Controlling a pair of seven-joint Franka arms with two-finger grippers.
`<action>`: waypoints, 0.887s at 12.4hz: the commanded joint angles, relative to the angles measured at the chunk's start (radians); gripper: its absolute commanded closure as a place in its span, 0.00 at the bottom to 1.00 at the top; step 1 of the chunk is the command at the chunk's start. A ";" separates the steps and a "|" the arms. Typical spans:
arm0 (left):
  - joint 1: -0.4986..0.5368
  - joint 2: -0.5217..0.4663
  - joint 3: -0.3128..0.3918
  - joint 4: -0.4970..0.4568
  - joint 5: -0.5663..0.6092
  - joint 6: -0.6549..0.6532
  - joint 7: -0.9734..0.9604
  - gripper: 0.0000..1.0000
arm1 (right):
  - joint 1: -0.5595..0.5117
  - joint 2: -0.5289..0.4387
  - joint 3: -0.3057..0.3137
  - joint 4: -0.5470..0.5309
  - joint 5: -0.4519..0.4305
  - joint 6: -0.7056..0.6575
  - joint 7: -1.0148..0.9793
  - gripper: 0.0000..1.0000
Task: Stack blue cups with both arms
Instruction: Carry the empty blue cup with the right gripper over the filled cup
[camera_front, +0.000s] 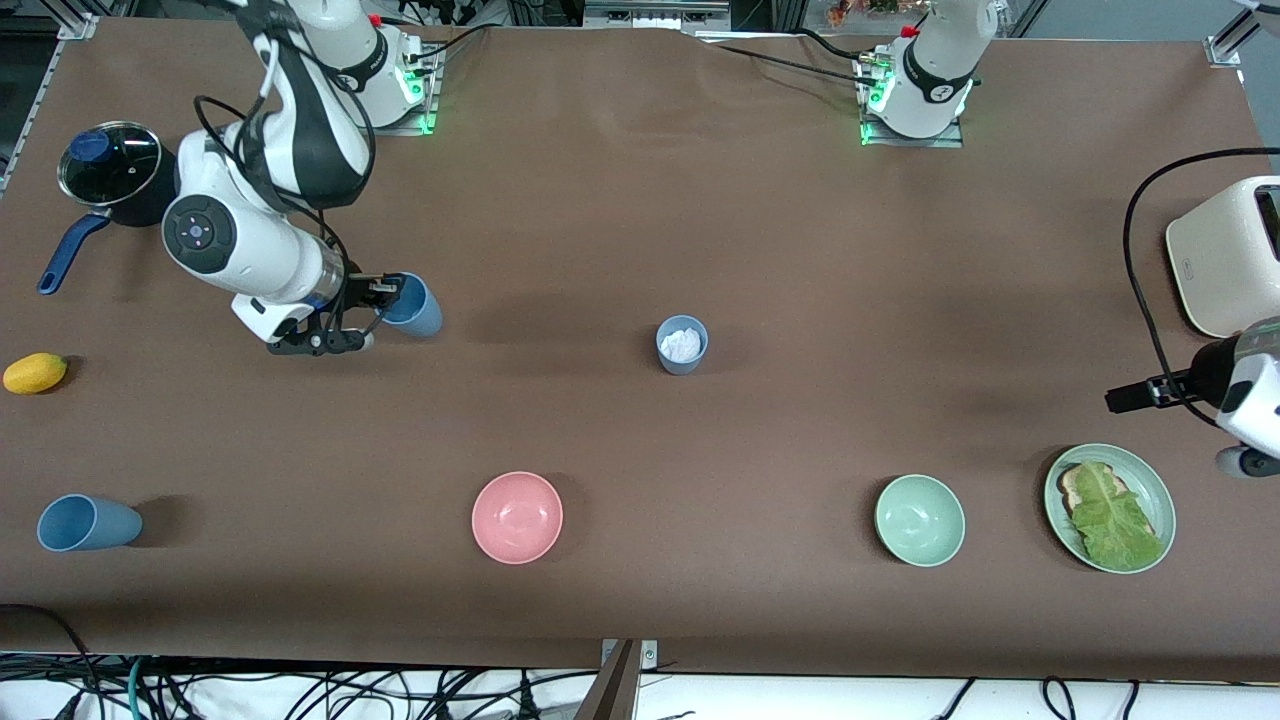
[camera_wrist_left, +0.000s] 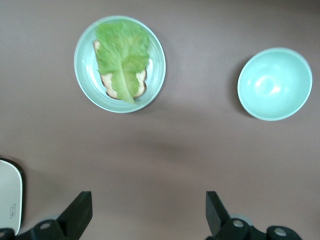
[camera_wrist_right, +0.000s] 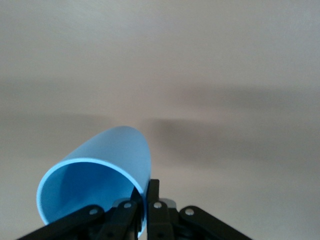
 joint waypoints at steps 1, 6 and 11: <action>-0.149 -0.225 0.199 -0.300 -0.093 0.241 0.014 0.00 | 0.107 0.048 0.001 0.188 0.010 -0.097 0.192 1.00; -0.294 -0.380 0.304 -0.346 -0.171 0.171 0.021 0.00 | 0.357 0.266 0.000 0.513 0.001 -0.100 0.678 1.00; -0.330 -0.395 0.311 -0.265 -0.207 -0.060 0.024 0.00 | 0.506 0.500 -0.007 0.866 -0.048 -0.088 1.003 1.00</action>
